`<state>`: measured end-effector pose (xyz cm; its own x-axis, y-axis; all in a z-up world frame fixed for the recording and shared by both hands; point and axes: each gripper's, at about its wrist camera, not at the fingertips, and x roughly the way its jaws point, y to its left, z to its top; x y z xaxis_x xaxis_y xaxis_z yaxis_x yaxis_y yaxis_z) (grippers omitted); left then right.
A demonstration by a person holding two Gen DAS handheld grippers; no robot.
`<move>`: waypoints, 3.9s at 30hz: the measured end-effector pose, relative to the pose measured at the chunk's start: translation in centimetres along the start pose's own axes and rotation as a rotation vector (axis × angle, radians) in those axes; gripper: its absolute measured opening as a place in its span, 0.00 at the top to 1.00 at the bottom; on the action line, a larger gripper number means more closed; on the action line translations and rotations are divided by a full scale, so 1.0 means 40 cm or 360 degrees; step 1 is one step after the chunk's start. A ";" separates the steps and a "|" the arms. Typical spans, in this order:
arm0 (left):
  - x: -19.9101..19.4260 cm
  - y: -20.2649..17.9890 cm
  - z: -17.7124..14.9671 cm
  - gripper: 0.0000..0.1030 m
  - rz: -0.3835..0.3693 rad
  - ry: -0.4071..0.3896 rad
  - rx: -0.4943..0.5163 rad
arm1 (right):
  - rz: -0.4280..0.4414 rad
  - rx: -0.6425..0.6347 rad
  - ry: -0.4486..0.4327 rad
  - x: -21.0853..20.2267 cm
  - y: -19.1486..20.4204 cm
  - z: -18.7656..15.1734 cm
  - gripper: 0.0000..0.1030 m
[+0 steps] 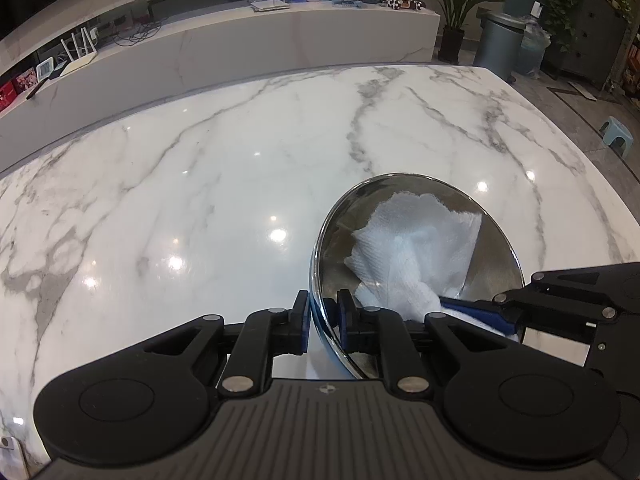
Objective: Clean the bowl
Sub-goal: 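Wipe the bowl interior with the towel in the right gripper, then tilt the bowl up with the left gripper while the right gripper wipes inside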
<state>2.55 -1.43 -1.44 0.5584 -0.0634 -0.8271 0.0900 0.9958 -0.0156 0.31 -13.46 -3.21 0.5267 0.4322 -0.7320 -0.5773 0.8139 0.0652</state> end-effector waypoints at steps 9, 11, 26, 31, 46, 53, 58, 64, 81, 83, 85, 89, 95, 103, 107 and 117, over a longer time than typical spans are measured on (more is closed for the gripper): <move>-0.002 -0.004 -0.006 0.88 0.0024 -0.0014 0.0019 | -0.0145 -0.0161 -0.0021 -0.002 0.023 -0.007 0.87; -0.001 0.000 -0.009 0.87 0.0016 -0.0016 -0.0004 | -0.0130 -0.0151 -0.0020 -0.002 0.018 -0.008 0.87; 0.016 0.047 -0.020 0.80 -0.0219 0.0151 -0.0238 | -0.0085 -0.0091 -0.0042 0.005 0.001 -0.013 0.86; 0.015 0.041 -0.013 0.81 -0.0190 0.0126 -0.0211 | -0.0084 -0.0077 -0.0052 0.011 -0.003 -0.010 0.86; 0.023 0.103 0.052 0.84 0.0080 0.0025 -0.0141 | 0.0063 -0.0254 0.0001 0.118 0.031 0.113 0.86; 0.031 0.136 0.074 0.85 0.0150 0.0002 -0.0133 | 0.0220 -0.0299 0.0073 0.154 0.034 0.171 0.85; 0.033 0.117 0.081 0.85 0.0190 -0.0027 -0.0037 | 0.0252 -0.0295 0.0089 0.156 0.020 0.176 0.85; 0.040 0.093 0.087 0.84 0.0243 -0.0049 0.0064 | -0.0004 -0.0765 0.0052 0.137 0.070 0.141 0.86; 0.064 0.110 0.072 0.64 0.0031 0.0059 -0.0108 | 0.0014 -0.0646 0.0096 0.137 0.008 0.150 0.86; 0.075 0.109 0.065 0.64 -0.0015 0.0111 -0.0123 | 0.0033 -0.0608 0.0095 0.138 0.001 0.151 0.86; 0.078 0.106 0.061 0.73 -0.0045 0.0126 -0.0118 | 0.0055 -0.0571 0.0091 0.138 -0.008 0.152 0.86; 0.077 0.107 0.061 0.77 -0.0067 0.0117 -0.0113 | 0.0109 -0.0488 0.0085 0.136 -0.026 0.150 0.86; 0.076 0.113 0.063 0.78 -0.0064 0.0100 -0.0096 | 0.0312 -0.0274 0.0111 0.126 -0.064 0.137 0.85; 0.076 0.100 0.067 0.78 -0.0031 0.0090 -0.0048 | 0.0401 -0.0218 0.0156 0.126 -0.072 0.151 0.86; 0.075 0.095 0.068 0.78 -0.0020 0.0083 -0.0026 | 0.0191 -0.0545 0.0111 0.109 -0.007 0.137 0.86; 0.074 0.086 0.068 0.78 0.0006 0.0054 0.0006 | -0.0071 -0.0823 0.0036 0.113 0.028 0.103 0.86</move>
<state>6.76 1.63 -2.42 0.5307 -0.0571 -0.8457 0.0912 0.9958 -0.0100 4.63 -9.01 -3.63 0.5476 0.3885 -0.7410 -0.7904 0.5307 -0.3059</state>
